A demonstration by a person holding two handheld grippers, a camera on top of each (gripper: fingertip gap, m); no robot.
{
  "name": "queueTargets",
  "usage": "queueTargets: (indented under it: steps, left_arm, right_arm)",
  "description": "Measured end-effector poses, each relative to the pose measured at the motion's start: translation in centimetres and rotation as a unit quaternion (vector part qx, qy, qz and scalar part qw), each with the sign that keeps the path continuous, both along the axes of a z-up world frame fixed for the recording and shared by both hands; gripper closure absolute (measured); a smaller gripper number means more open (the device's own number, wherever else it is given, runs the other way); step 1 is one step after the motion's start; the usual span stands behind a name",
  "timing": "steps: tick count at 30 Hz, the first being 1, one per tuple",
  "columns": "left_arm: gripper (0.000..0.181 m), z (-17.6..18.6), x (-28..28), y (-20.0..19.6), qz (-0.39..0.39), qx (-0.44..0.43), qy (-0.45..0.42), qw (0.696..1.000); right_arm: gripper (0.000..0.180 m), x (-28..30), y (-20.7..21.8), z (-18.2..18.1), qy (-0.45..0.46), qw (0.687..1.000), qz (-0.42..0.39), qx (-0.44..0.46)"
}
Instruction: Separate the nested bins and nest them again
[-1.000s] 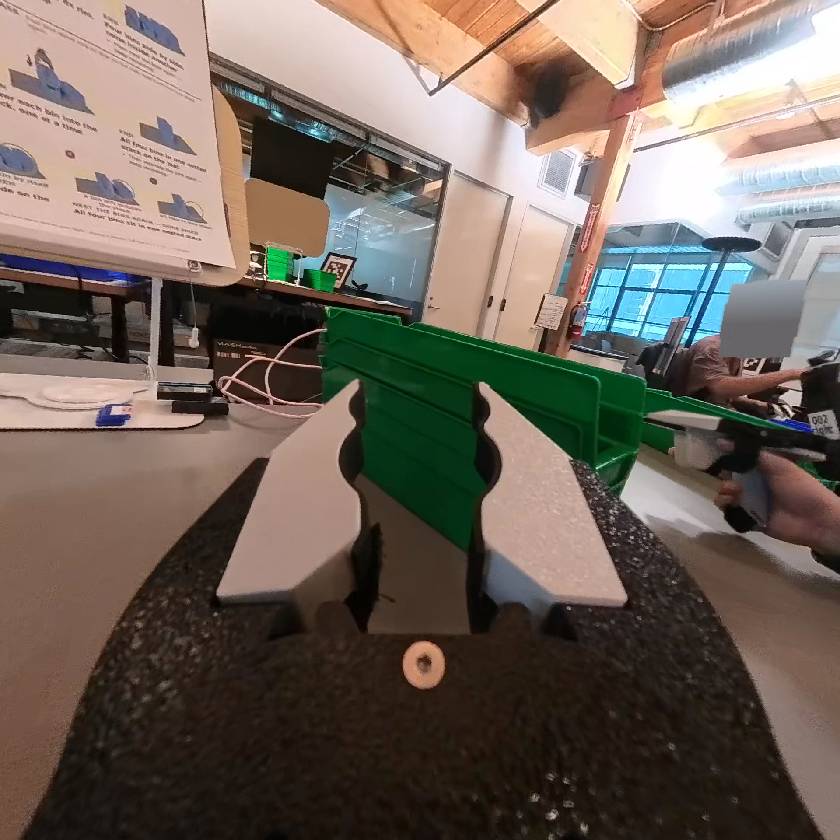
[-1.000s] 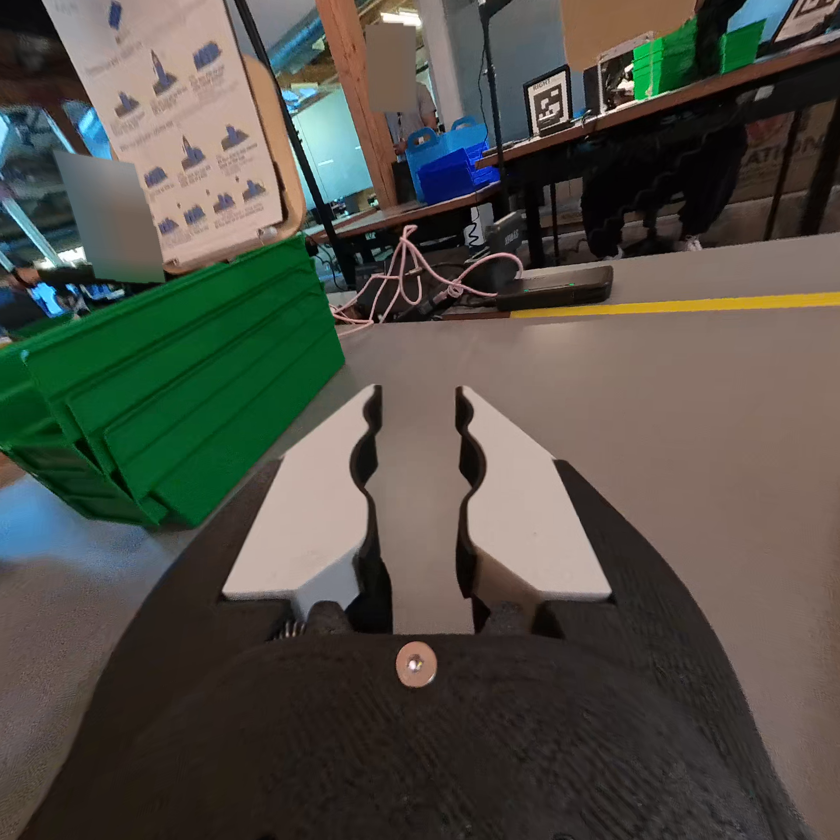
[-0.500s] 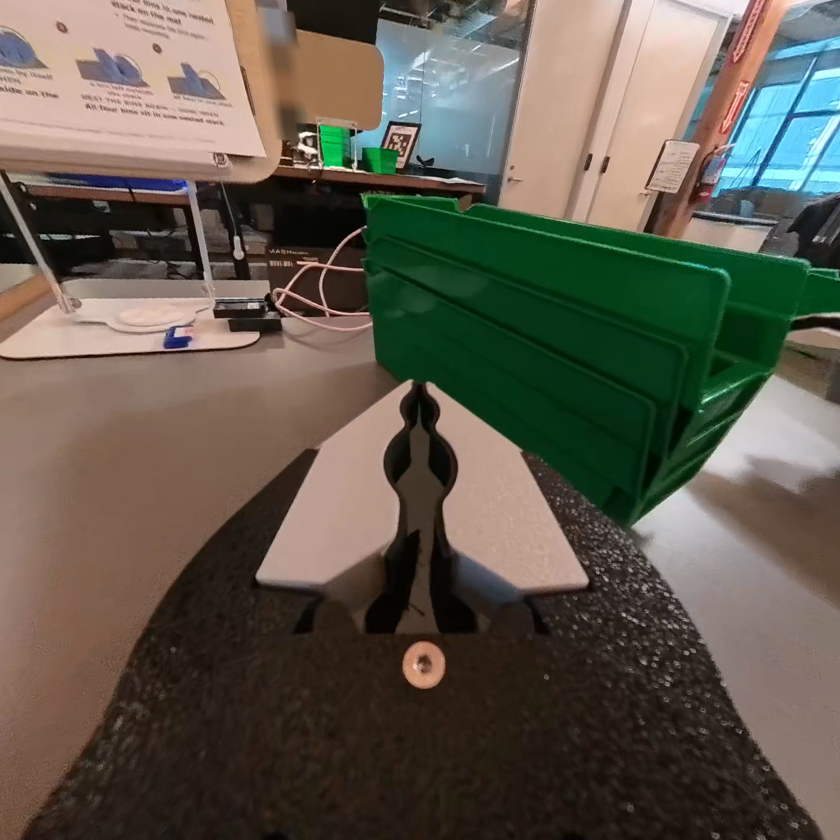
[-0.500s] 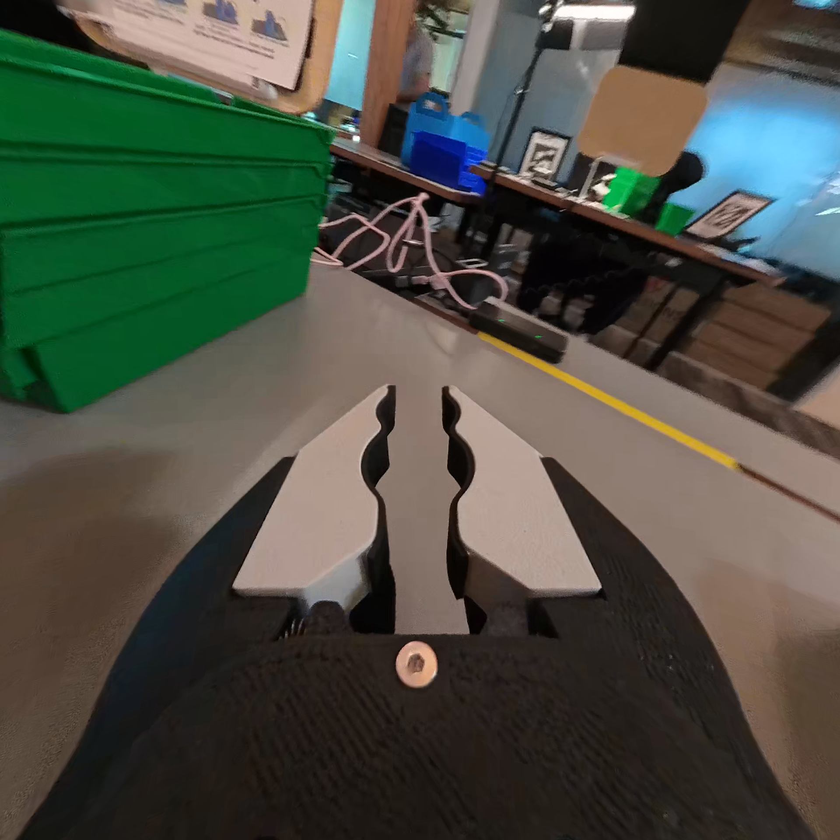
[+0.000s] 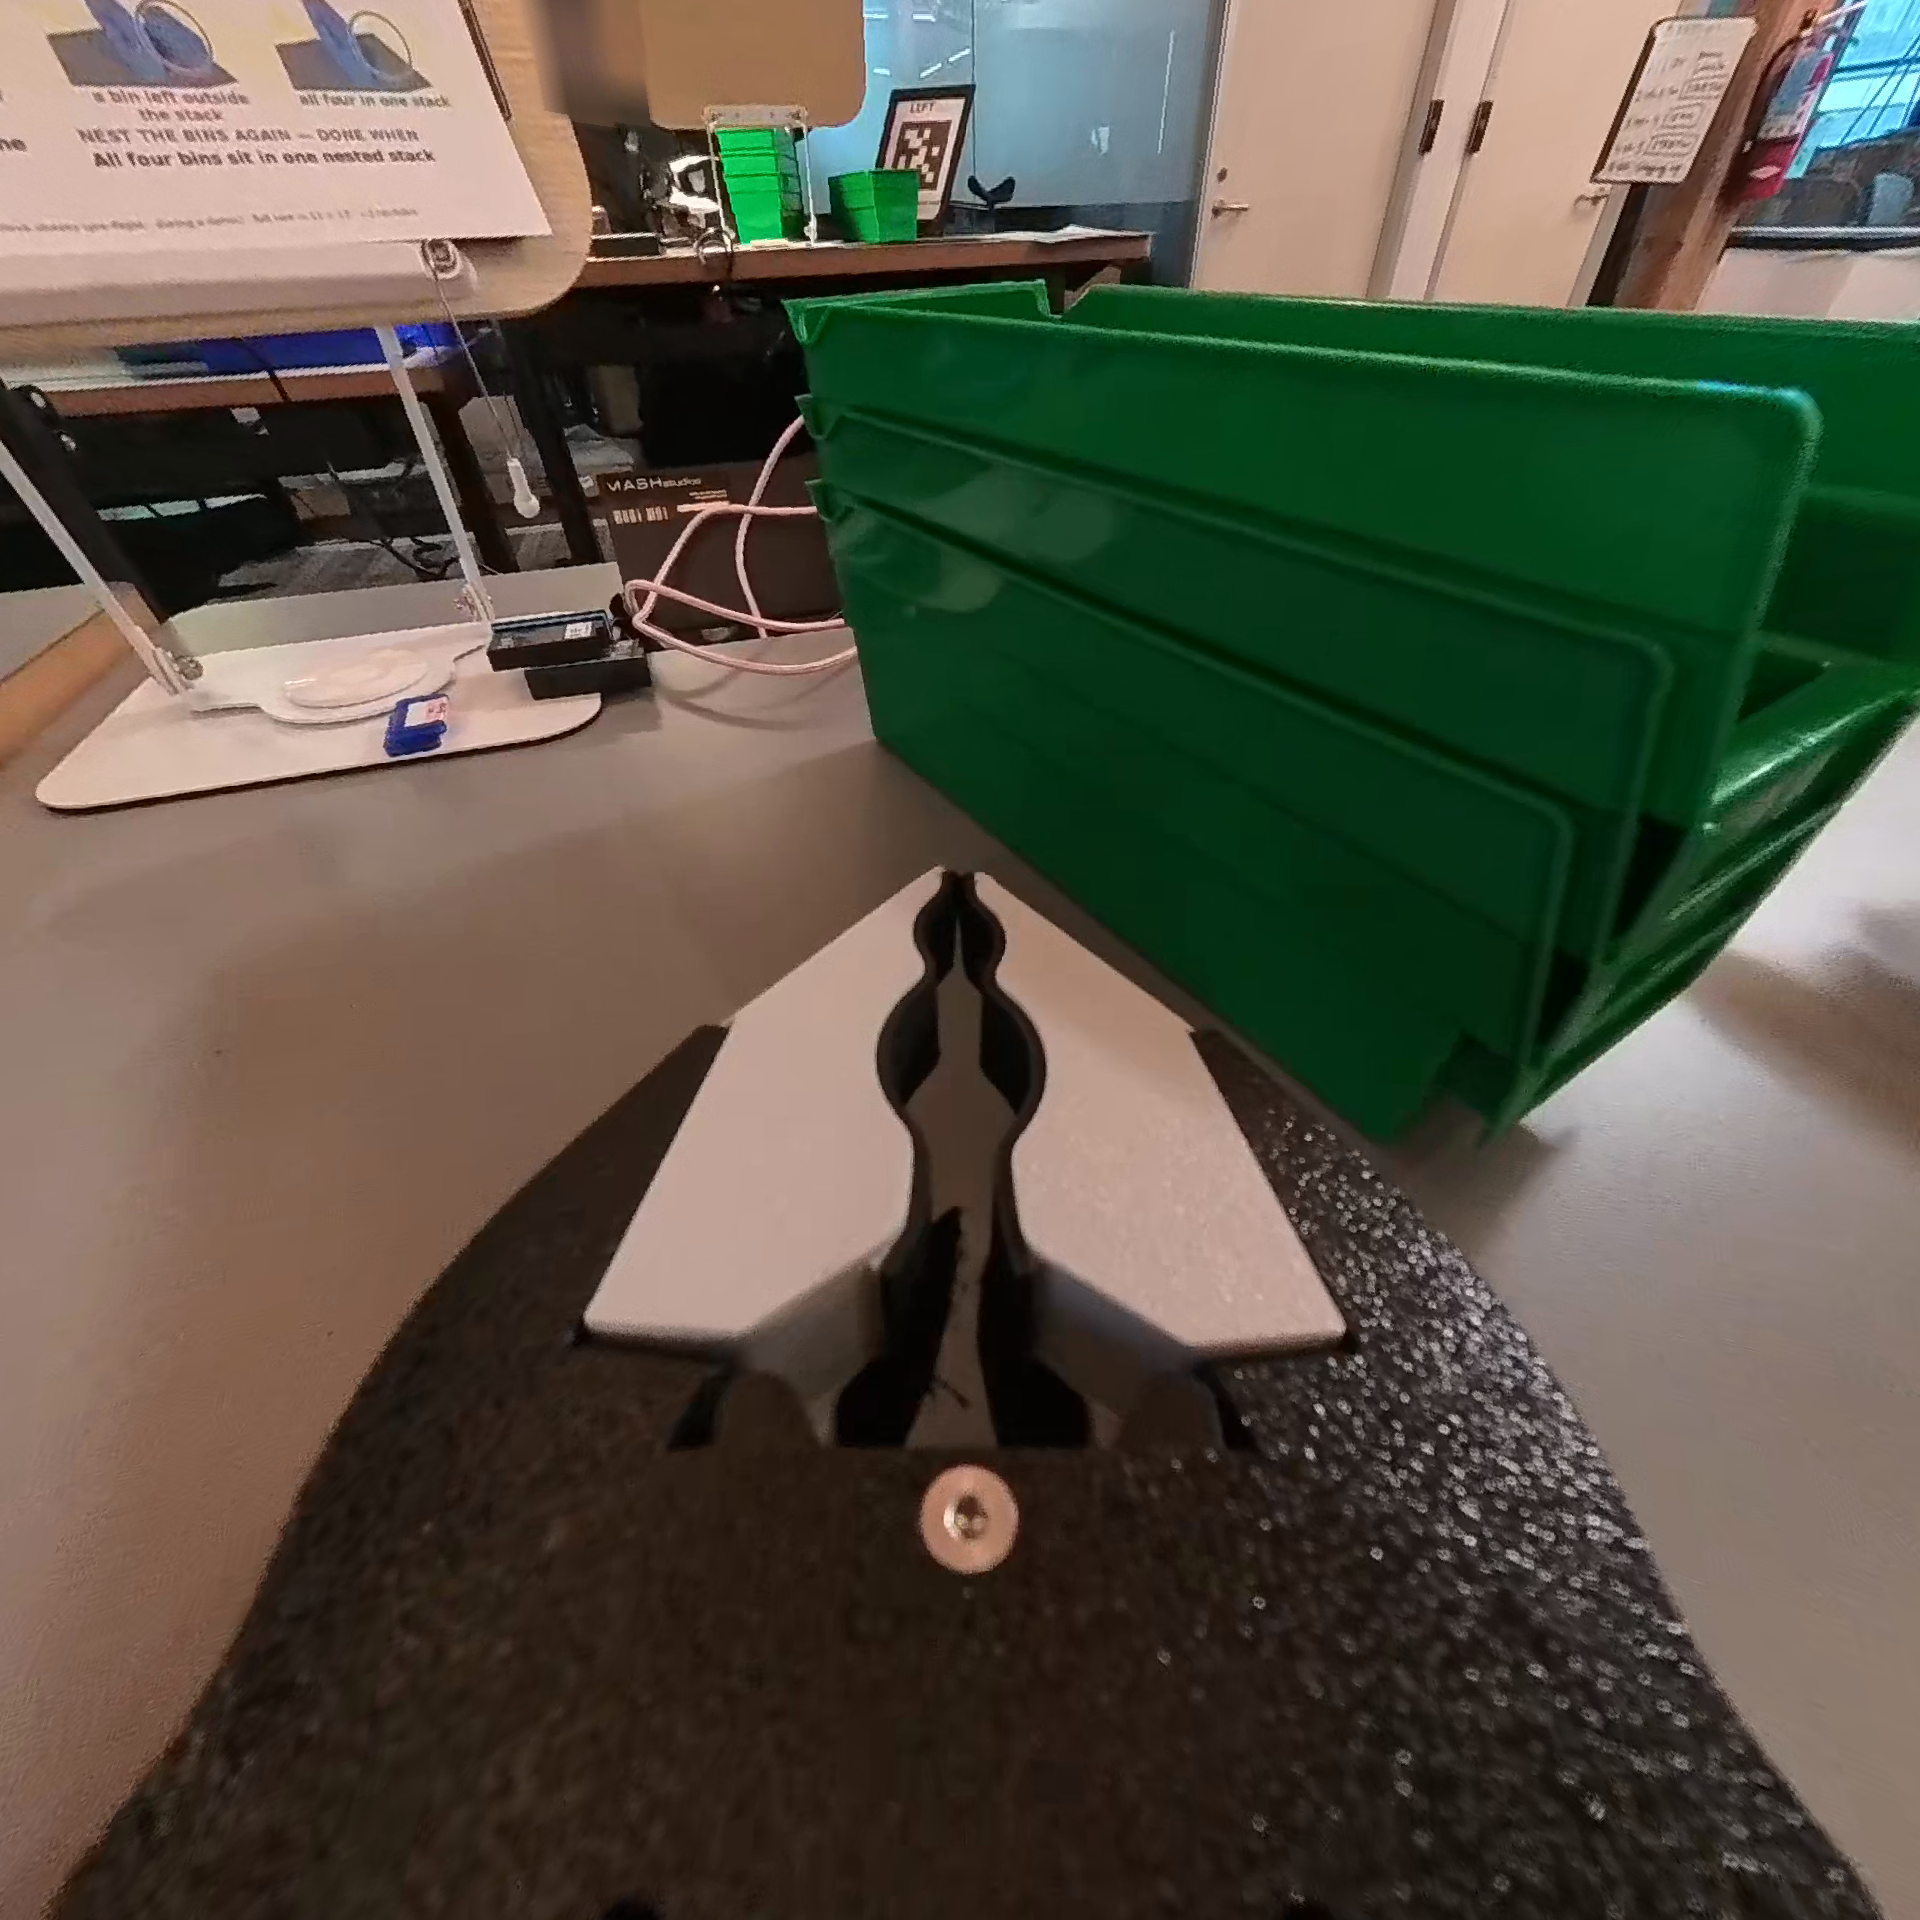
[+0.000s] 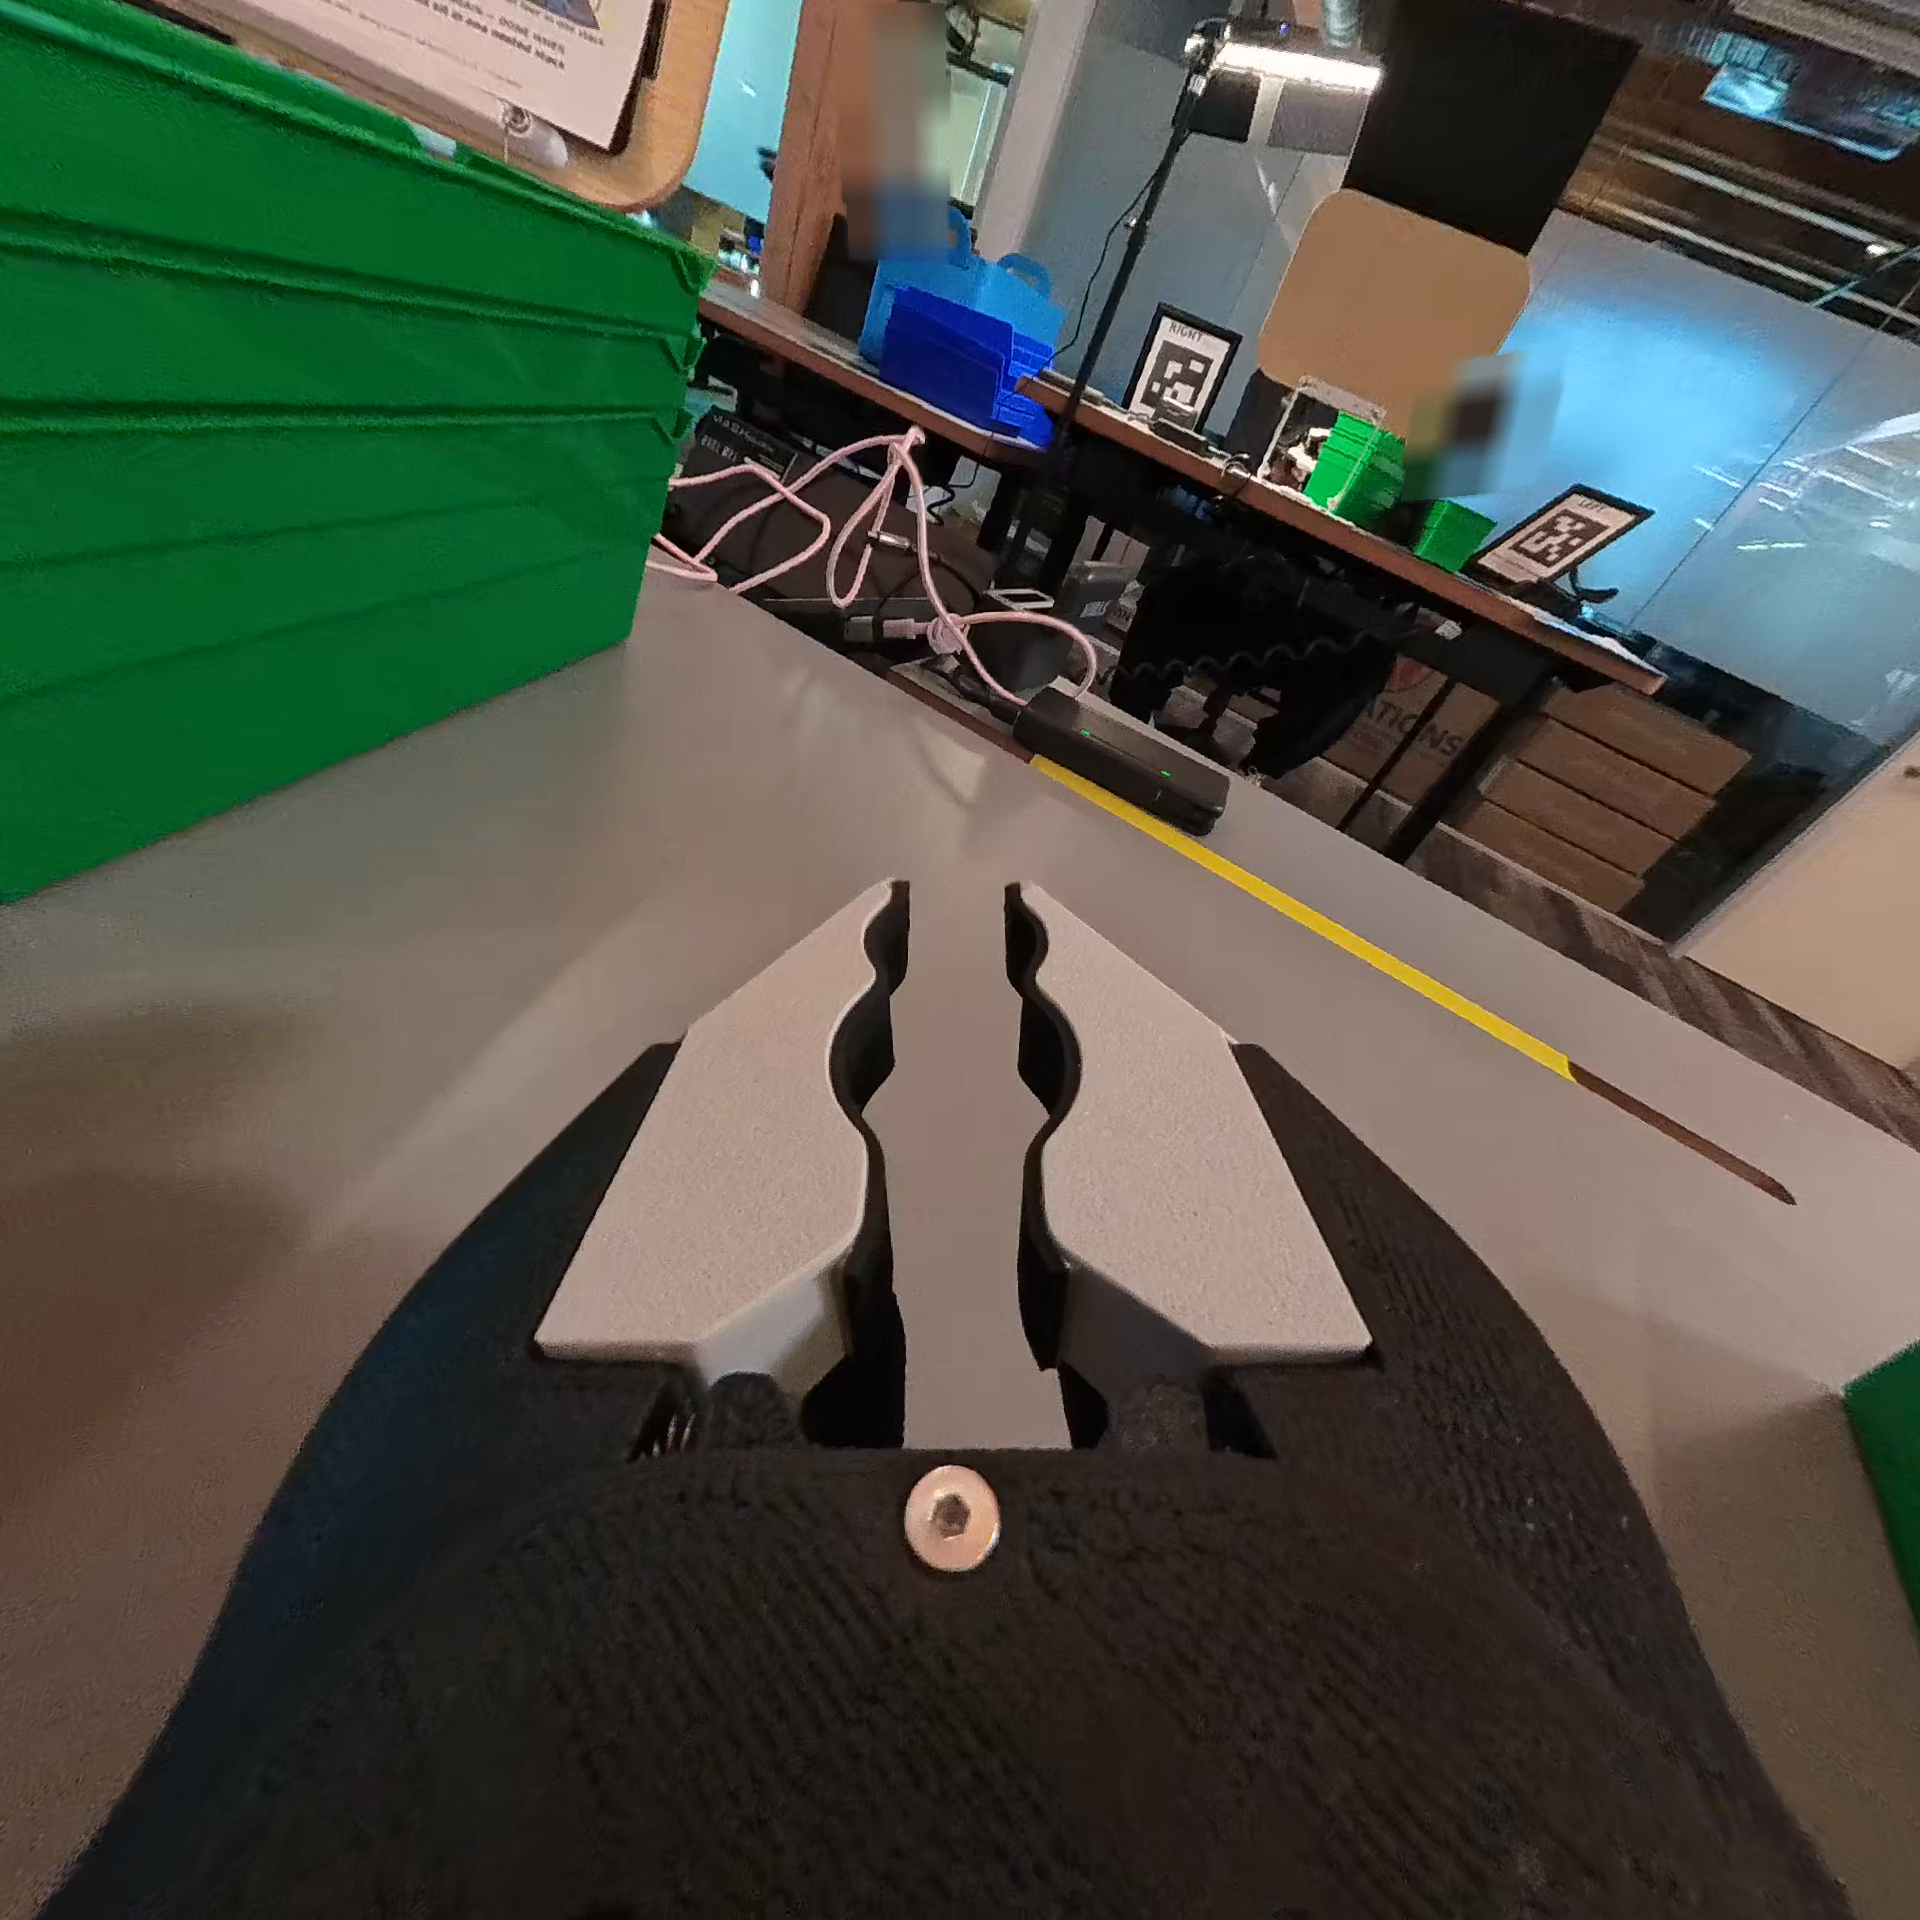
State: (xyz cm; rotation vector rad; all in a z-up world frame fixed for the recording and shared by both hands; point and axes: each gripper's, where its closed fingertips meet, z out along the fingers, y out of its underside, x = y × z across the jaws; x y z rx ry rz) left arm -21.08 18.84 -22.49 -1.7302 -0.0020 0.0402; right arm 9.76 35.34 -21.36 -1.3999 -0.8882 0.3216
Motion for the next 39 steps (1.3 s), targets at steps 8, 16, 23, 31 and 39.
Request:
queueTargets:
  steps: [8, 16, 23, 31, 39]
  left_arm:
    - [0.181, -0.1, 0.2, 0.2, -0.012, -0.003, -0.003, 1.0]
    - [0.181, 0.3, 1.0, 0.0, -0.037, 0.012, -0.03, 0.999]
    - [0.181, 0.7, 1.6, -0.4, -0.061, 0.03, -0.074, 0.995]
    - [0.181, 0.7, 2.0, -0.5, -0.073, 0.032, -0.083, 0.993]
    - [0.181, 0.6, 2.1, -0.5, -0.079, 0.032, -0.098, 0.992]
  right_arm:
    - [0.07, -2.9, -1.8, 4.3, 0.117, 0.989, 0.067, -0.054]
    - [0.022, -18.9, -4.6, 10.4, 0.039, 0.937, 0.202, -0.283]
    - [0.02, -25.7, -3.3, 4.4, -0.283, 0.858, 0.116, -0.412]
    - [0.04, -26.1, -3.3, 2.0, -0.39, 0.782, 0.04, -0.484]
    - [0.062, -25.3, -3.3, 3.0, -0.435, 0.762, 0.036, -0.478]
